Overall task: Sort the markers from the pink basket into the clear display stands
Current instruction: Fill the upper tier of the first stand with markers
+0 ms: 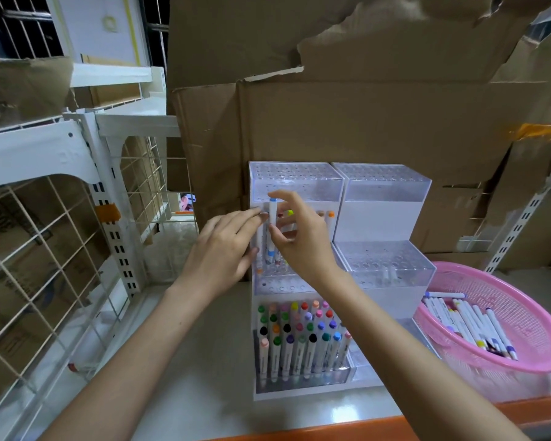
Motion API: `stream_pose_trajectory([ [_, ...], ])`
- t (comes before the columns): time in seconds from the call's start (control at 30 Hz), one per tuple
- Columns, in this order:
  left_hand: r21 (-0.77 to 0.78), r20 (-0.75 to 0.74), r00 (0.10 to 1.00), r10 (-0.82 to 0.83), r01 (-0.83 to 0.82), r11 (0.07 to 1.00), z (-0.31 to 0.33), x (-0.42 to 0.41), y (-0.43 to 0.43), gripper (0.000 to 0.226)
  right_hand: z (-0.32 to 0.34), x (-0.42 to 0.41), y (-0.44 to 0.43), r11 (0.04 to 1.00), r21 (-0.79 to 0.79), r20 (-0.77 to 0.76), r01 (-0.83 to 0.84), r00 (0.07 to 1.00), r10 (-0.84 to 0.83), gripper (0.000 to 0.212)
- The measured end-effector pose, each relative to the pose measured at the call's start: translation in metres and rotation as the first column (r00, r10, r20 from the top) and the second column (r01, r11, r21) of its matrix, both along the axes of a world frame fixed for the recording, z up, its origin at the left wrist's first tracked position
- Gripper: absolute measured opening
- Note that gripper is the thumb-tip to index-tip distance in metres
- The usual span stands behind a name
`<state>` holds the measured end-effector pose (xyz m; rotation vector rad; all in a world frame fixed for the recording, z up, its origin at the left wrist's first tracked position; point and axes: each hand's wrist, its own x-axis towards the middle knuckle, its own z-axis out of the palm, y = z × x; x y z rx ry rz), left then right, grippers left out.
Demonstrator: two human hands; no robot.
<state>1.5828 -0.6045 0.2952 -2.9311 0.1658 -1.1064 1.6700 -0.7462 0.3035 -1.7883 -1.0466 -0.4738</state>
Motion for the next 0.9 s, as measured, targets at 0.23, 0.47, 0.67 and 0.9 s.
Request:
stream_pose_trajectory([
  [0.23, 0.01, 0.023, 1.0, 0.007, -0.007, 1.0, 0.001, -0.001, -0.002, 0.06, 0.002, 0.003, -0.001, 1.0, -0.022, -0.018, -0.019, 1.0, 0.018, 0.046],
  [0.47, 0.008, 0.033, 0.999, 0.007, -0.007, 1.0, 0.001, -0.001, -0.002, 0.06, 0.002, 0.006, -0.004, 0.997, -0.07, -0.026, -0.035, 0.999, 0.033, 0.042],
  [0.67, 0.042, 0.009, 1.0, 0.006, -0.006, 0.999, 0.001, -0.001, 0.002, 0.062, -0.008, 0.003, -0.005, 0.985, -0.174, 0.126, 0.008, 0.992, 0.014, 0.037],
  [0.9, 0.059, 0.004, 1.0, -0.003, 0.003, 0.998, 0.0, -0.002, 0.002, 0.066, -0.01, 0.011, -0.009, 0.991, -0.126, 0.237, 0.049, 0.971, -0.018, 0.015],
])
